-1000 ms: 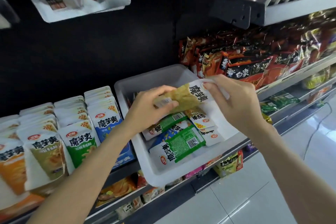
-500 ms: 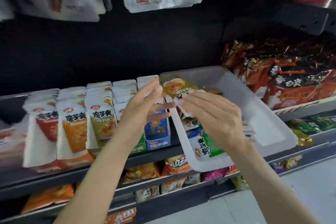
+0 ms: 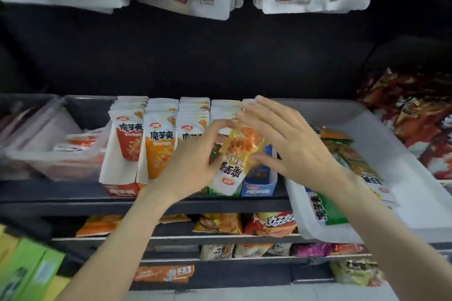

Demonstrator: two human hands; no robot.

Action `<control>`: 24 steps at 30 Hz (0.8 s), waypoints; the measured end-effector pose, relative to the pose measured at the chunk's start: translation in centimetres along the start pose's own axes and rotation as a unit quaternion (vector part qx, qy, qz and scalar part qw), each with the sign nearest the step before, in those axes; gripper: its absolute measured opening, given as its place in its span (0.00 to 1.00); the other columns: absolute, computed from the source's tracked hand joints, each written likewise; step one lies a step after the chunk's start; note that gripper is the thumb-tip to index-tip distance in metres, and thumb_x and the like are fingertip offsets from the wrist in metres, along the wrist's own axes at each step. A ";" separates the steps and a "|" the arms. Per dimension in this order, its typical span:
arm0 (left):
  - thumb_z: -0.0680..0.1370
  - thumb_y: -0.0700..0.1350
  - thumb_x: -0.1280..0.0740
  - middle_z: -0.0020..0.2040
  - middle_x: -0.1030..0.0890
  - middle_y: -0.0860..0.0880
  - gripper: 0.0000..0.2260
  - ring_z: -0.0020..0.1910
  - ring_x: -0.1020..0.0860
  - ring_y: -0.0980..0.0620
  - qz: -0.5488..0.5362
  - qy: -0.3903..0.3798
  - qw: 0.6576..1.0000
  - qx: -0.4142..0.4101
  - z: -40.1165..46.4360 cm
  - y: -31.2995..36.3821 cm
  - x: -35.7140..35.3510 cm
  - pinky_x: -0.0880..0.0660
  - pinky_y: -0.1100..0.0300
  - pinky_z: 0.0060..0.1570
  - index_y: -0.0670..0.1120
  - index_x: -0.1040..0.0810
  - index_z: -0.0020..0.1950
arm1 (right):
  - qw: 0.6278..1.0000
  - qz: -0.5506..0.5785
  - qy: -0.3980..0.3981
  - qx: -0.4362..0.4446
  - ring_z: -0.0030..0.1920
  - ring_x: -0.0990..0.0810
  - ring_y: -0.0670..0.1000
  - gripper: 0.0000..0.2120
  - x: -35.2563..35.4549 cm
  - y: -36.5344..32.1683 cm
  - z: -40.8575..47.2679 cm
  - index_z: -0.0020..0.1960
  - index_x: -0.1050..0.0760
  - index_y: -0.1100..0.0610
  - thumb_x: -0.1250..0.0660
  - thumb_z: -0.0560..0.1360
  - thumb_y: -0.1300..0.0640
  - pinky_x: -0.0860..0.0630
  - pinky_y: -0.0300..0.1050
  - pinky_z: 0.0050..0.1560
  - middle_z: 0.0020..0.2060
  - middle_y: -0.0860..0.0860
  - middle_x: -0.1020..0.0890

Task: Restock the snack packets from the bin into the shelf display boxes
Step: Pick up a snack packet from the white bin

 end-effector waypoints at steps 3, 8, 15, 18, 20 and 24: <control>0.77 0.43 0.33 0.56 0.19 0.56 0.20 0.48 0.21 0.63 0.029 0.000 0.999 -0.033 -1.3 -1.3 1.3 0.24 0.70 0.48 0.56 0.36 0.65 | 0.999 0.006 -0.052 -0.012 0.52 0.22 0.53 0.32 -1.0 -0.3 2.7 0.69 0.32 0.54 0.25 0.68 0.51 0.35 0.45 0.56 0.51 0.53 0.18; 0.73 0.51 0.30 0.54 0.21 0.57 0.18 0.51 0.22 0.61 0.035 0.276 0.960 -0.035 -3.2 -5.0 6.5 0.28 0.73 0.49 0.49 0.28 0.60 | 0.979 0.158 -0.003 -0.127 0.32 0.23 0.46 0.02 -2.8 -1.8 6.8 0.43 0.19 0.50 0.31 0.73 0.54 0.38 0.40 0.47 0.35 0.44 0.17; 0.74 0.47 0.31 0.52 0.20 0.59 0.14 0.51 0.22 0.66 -0.240 0.221 0.939 0.108 -2.6 -7.7 6.7 0.27 0.74 0.48 0.57 0.28 0.59 | 0.841 0.380 0.043 -0.383 0.41 0.21 0.41 0.07 -6.5 -3.6 7.1 0.43 0.25 0.50 0.28 0.73 0.60 0.25 0.32 0.42 0.38 0.43 0.20; 0.76 0.45 0.31 0.47 0.20 0.61 0.07 0.45 0.23 0.70 -0.205 0.198 0.952 0.109 -1.4 -8.6 5.6 0.28 0.76 0.44 0.57 0.24 0.50 | 0.833 0.361 0.045 -0.417 0.41 0.21 0.39 0.06 -8.7 -5.5 6.4 0.44 0.26 0.51 0.29 0.73 0.59 0.25 0.30 0.41 0.38 0.42 0.21; 0.76 0.45 0.30 0.43 0.20 0.62 0.05 0.43 0.23 0.70 -0.173 0.195 0.959 0.108 -0.7 -9.5 5.0 0.28 0.76 0.43 0.56 0.23 0.47 | 0.840 0.326 0.043 -0.431 0.41 0.22 0.39 0.05 -9.8 -6.0 6.0 0.46 0.25 0.52 0.30 0.74 0.58 0.26 0.28 0.41 0.38 0.41 0.21; 0.75 0.45 0.30 0.40 0.21 0.63 0.04 0.39 0.23 0.70 -0.102 0.166 0.977 0.081 0.4 -11.0 3.8 0.29 0.77 0.43 0.53 0.20 0.48 | 0.836 0.306 0.072 -0.449 0.42 0.21 0.40 0.07 -10.5 -5.8 5.8 0.50 0.25 0.52 0.30 0.74 0.57 0.26 0.29 0.42 0.40 0.41 0.21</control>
Point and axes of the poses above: each hand's wrist, its own z-axis towards the middle knuckle, its own x-axis out of the back of the hand, y = z × x, the point moved 2 cm from there along z, towards the middle knuckle
